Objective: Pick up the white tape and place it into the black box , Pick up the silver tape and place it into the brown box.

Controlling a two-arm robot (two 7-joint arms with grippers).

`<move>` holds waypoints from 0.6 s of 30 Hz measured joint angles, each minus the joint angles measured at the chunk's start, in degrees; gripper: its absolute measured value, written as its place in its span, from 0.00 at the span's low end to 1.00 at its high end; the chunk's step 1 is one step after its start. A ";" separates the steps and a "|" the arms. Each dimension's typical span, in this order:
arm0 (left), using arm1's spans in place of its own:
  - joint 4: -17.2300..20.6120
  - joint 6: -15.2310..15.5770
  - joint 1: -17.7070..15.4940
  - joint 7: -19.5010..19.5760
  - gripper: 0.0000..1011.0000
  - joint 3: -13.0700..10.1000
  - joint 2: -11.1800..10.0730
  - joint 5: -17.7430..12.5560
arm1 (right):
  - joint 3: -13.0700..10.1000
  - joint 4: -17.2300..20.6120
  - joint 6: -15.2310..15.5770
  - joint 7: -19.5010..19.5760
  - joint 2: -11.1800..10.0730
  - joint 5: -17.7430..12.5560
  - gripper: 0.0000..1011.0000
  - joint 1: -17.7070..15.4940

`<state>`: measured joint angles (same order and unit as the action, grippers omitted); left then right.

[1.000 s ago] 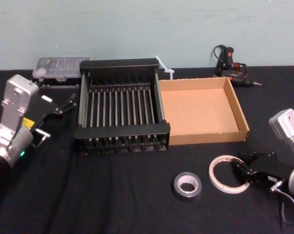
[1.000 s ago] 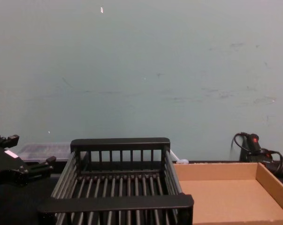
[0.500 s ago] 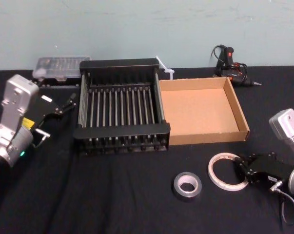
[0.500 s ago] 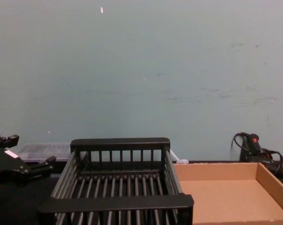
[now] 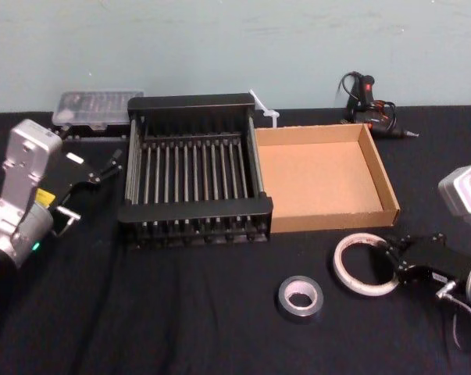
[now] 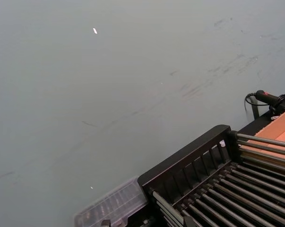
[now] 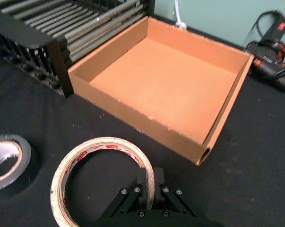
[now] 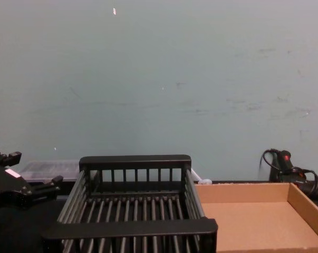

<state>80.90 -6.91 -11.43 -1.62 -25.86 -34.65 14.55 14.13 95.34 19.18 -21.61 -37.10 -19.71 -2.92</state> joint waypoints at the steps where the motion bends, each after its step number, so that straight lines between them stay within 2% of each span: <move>1: 0.00 0.00 0.00 0.00 0.99 0.00 0.00 0.00 | -0.21 0.19 -0.01 0.00 0.07 -0.13 0.10 0.00; 10: 0.00 0.00 0.00 0.00 0.99 0.00 0.00 0.00 | -1.39 1.27 0.51 0.45 1.43 -1.20 0.10 2.16; 18: 0.00 0.00 0.00 0.00 0.99 0.00 0.00 0.00 | 0.16 0.05 1.14 1.89 3.88 0.35 0.10 6.78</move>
<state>80.90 -6.91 -11.43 -1.62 -25.86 -34.65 14.55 14.29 95.38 20.33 -19.72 -33.22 -19.36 3.86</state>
